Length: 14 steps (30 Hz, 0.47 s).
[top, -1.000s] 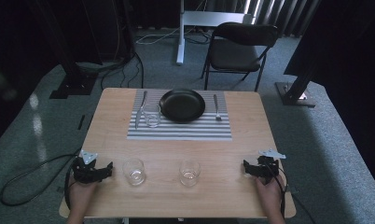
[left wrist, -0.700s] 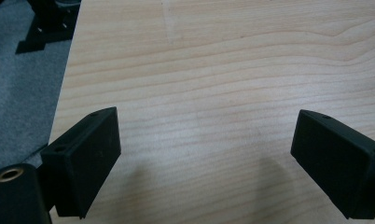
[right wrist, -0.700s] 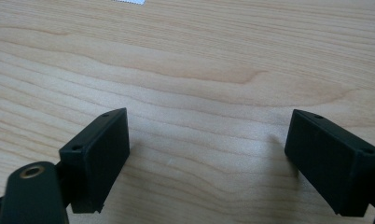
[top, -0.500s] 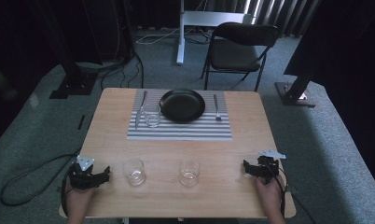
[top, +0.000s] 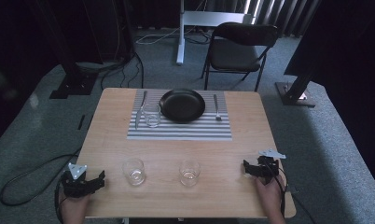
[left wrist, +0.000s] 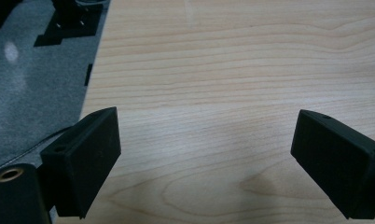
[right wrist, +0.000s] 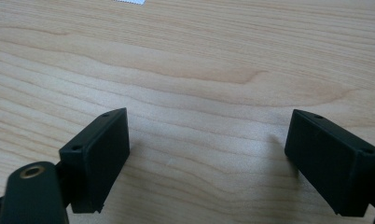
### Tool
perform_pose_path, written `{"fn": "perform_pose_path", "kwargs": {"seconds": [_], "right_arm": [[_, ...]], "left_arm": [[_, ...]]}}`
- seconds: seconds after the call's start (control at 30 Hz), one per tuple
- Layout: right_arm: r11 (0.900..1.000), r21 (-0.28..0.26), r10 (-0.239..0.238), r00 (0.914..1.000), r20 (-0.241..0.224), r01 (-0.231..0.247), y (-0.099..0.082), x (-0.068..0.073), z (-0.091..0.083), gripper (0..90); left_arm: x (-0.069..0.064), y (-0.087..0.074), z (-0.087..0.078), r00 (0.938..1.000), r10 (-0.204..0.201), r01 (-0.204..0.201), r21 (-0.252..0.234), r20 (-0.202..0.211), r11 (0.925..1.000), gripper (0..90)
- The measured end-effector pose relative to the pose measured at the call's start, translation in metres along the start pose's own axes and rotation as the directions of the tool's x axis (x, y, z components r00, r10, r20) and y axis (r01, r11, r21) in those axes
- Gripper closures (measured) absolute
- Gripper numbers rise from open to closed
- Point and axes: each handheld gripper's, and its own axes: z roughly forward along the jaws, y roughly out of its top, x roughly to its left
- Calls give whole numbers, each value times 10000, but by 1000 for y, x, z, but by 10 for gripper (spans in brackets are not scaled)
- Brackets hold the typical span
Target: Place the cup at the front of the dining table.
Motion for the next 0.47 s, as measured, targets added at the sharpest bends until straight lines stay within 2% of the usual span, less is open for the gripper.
{"fn": "perform_pose_path", "kwargs": {"seconds": [0.13, 0.2, 0.47], "right_arm": [[10000, -1, 7, 10000, -2, -7, 0, 0, 0, 133], [10000, 0, 4, 10000, -2, -4, 0, 0, 0, 133], [10000, -1, 5, 10000, -2, -5, 0, 0, 0, 133]], "left_arm": [[7, -1, -1, 9999, -118, 116, -183, -101, 9998, 88], [9, -2, 2, 9997, -163, 162, -63, -189, 9998, 88], [10, -3, 3, 9993, -311, 309, -100, -193, 9995, 88]]}}
